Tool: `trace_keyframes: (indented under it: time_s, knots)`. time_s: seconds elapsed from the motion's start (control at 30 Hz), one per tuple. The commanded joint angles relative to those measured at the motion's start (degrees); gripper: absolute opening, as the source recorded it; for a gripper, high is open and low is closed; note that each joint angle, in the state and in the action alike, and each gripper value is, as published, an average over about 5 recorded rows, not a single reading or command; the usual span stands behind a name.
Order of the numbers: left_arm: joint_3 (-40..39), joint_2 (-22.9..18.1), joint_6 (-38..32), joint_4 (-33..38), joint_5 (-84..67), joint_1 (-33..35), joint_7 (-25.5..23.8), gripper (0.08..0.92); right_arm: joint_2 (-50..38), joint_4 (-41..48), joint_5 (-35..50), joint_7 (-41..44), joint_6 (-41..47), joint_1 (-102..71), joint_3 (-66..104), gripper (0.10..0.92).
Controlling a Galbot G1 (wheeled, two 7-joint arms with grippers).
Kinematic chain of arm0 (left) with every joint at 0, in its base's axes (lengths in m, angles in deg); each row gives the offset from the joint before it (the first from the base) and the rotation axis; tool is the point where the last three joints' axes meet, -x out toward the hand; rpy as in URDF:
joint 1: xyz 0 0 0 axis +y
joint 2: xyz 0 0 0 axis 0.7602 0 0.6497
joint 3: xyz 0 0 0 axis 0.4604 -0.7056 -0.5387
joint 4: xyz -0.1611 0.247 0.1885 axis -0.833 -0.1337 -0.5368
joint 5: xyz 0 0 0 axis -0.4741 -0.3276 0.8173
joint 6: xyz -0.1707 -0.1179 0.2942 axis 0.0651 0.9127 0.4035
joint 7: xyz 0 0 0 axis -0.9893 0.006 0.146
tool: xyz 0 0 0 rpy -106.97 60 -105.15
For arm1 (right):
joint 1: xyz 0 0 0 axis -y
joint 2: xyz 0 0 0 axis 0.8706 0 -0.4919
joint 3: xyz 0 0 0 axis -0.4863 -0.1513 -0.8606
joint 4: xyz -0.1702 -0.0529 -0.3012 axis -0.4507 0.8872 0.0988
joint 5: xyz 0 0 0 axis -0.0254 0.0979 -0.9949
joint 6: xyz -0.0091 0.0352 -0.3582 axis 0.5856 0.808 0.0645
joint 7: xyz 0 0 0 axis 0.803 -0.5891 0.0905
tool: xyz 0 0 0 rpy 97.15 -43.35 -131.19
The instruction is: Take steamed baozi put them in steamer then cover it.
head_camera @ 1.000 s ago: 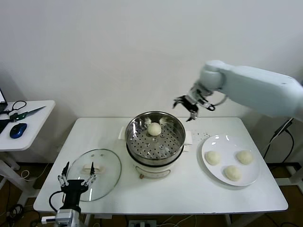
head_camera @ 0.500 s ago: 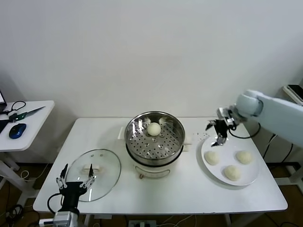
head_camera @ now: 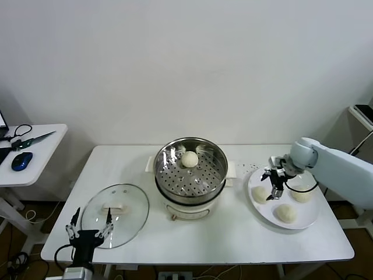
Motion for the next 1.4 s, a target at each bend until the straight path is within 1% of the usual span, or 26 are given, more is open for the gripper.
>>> trace_keyframes:
  time_s: [0.03,0.27,0.53,0.67,0.87,1.03,1.13,1.27,1.4]
  knots:
    - [-0.06,0.01,-0.47,0.00,0.32,0.56,0.39,0.823,3.07,4.63,-2.74,0.20,-0.07,-4.57,3.98,0.823]
    - [-0.23,-0.03,-0.61,0.14,1.09,0.56,0.45,0.823,3.87,5.94,-2.89,0.90,-0.54,-4.30,3.75,0.819]
    - [-0.70,0.13,-0.66,0.26,1.77,0.21,0.78,0.823,4.07,6.21,-2.80,1.85,-0.91,-3.78,3.73,0.714]
    - [-0.76,0.16,-0.70,0.08,1.84,0.13,0.87,0.823,3.90,6.20,-2.55,2.11,-1.14,-3.33,3.73,0.688]
    - [-0.75,0.18,-0.78,-0.27,1.80,0.21,0.83,0.823,2.00,4.44,-0.17,1.92,-0.90,-0.51,2.65,0.677]
    - [-0.96,0.34,-0.73,-0.27,1.78,0.19,0.67,0.823,-0.59,1.67,7.02,1.71,-0.10,10.74,-4.63,0.678]
    - [-1.29,0.49,-0.59,-0.25,1.79,0.24,0.50,0.823,-0.30,0.90,13.47,1.95,-0.19,21.41,-13.63,0.679]
    - [-1.63,0.69,-0.35,-0.10,1.82,0.51,-0.30,0.823,3.19,0.05,23.24,2.42,-0.86,36.35,-26.19,0.679]
    - [-2.30,0.78,0.18,0.46,1.88,1.02,-1.39,0.823,8.29,-0.87,29.57,2.57,-0.28,44.04,-31.96,0.679]
